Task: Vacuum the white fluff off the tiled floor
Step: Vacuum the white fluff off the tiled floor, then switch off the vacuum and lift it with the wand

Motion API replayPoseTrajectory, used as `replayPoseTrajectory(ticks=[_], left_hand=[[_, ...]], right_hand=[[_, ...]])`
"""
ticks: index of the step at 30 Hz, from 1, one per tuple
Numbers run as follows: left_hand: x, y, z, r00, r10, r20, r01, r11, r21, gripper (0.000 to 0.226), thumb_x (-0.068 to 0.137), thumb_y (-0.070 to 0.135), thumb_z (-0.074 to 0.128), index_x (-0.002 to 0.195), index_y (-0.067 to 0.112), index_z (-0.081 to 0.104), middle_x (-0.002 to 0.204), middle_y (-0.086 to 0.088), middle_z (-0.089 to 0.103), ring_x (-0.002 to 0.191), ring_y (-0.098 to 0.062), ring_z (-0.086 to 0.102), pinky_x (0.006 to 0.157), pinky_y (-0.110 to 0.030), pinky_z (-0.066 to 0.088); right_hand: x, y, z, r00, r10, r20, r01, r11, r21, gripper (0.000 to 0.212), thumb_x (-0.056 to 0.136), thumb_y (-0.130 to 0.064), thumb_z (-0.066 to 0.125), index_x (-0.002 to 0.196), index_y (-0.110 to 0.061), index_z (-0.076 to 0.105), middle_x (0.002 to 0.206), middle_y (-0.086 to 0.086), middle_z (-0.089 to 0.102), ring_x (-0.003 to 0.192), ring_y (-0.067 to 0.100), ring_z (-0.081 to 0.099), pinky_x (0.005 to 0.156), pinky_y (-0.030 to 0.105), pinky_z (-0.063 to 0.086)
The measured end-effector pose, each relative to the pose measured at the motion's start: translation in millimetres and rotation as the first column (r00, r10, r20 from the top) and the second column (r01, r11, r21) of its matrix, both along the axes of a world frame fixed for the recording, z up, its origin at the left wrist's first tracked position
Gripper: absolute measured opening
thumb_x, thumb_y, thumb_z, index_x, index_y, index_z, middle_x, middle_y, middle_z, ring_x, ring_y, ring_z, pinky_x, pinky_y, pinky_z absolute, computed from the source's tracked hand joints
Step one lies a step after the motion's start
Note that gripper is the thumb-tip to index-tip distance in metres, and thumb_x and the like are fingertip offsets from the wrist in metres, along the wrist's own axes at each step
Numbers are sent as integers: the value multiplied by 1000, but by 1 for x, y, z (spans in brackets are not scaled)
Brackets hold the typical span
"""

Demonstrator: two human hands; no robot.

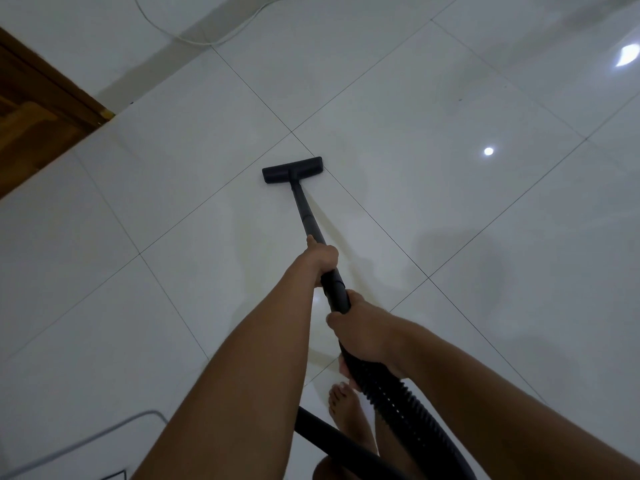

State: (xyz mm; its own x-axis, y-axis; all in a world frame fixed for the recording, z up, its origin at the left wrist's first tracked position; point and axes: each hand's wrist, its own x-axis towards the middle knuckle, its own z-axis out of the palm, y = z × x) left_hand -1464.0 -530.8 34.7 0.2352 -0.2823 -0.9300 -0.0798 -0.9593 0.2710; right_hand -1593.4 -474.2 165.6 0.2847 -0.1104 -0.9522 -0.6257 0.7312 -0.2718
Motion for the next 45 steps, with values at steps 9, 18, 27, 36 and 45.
replayPoseTrajectory(ticks=[9,18,27,36,45], left_hand=[[14,-5,4,1000,9,-2,-9,1000,-3,78,101,16,33,157,37,-16,135,-16,53,113,-30,60,86,-40,56],[30,80,33,998,-64,-30,65,997,37,75,103,17,32,157,34,-16,138,-15,49,104,-29,59,82,-39,56],[71,188,103,983,-182,-10,178,970,-168,45,103,30,29,148,24,37,134,-8,53,110,-25,55,73,-33,47],[135,348,139,834,-482,269,551,752,-362,70,89,40,59,152,30,31,141,2,50,121,-18,52,106,-42,46],[115,471,101,887,-313,340,449,756,-476,104,62,56,86,129,-4,33,114,-20,50,103,-41,56,83,-60,55]], right_hand=[[15,-5,1,1000,-11,-7,11,1000,-4,58,104,-20,41,153,-38,15,80,18,59,58,23,60,52,33,56],[33,71,41,999,23,-27,-23,999,-26,51,108,-19,38,154,-25,16,76,17,59,44,19,57,41,27,51],[73,148,121,999,-48,15,49,997,-56,16,103,-14,46,115,-4,47,72,15,55,50,20,53,50,30,51],[116,159,229,988,5,152,26,978,-205,15,85,-14,60,92,-4,52,83,12,59,61,22,61,59,31,56],[133,211,275,959,65,276,3,971,-237,24,87,-37,60,95,-15,55,92,3,58,69,17,62,79,29,56]])
